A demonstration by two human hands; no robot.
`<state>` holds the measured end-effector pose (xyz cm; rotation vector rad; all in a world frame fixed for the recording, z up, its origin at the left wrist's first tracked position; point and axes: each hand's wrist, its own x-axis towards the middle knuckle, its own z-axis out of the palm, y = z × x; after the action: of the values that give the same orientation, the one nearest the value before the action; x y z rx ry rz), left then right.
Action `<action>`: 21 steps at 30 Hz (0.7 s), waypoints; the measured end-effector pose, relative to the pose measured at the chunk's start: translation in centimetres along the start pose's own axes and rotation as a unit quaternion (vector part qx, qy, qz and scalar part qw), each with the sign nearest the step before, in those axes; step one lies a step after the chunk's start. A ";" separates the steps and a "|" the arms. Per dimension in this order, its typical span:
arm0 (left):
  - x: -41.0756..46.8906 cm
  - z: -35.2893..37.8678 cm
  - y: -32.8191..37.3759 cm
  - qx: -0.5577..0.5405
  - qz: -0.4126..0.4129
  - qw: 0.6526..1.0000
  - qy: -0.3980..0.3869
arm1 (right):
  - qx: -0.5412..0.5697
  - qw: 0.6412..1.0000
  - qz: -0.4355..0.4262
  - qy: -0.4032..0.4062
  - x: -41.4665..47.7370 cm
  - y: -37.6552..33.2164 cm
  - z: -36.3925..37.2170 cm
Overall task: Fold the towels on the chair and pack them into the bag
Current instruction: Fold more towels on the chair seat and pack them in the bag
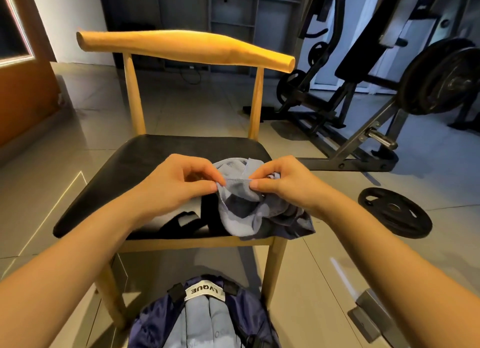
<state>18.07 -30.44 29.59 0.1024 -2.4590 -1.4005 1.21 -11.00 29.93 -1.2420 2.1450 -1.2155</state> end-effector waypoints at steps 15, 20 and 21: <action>0.9 2.6 0.1 0.133 0.135 0.978 0.090 | 0.096 0.994 0.039 -0.023 0.0 -2.1 0.6; 0.9 2.6 0.3 0.174 0.132 0.970 0.105 | 0.083 0.996 0.032 -0.029 0.0 -2.3 0.5; 0.9 2.7 0.3 0.180 0.132 0.969 0.107 | 0.079 0.996 0.031 -0.028 -0.1 -2.3 0.5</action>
<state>16.39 -28.29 28.77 0.0044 -2.4100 -0.7836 2.74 -11.74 31.55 -1.1205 1.9909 -1.2824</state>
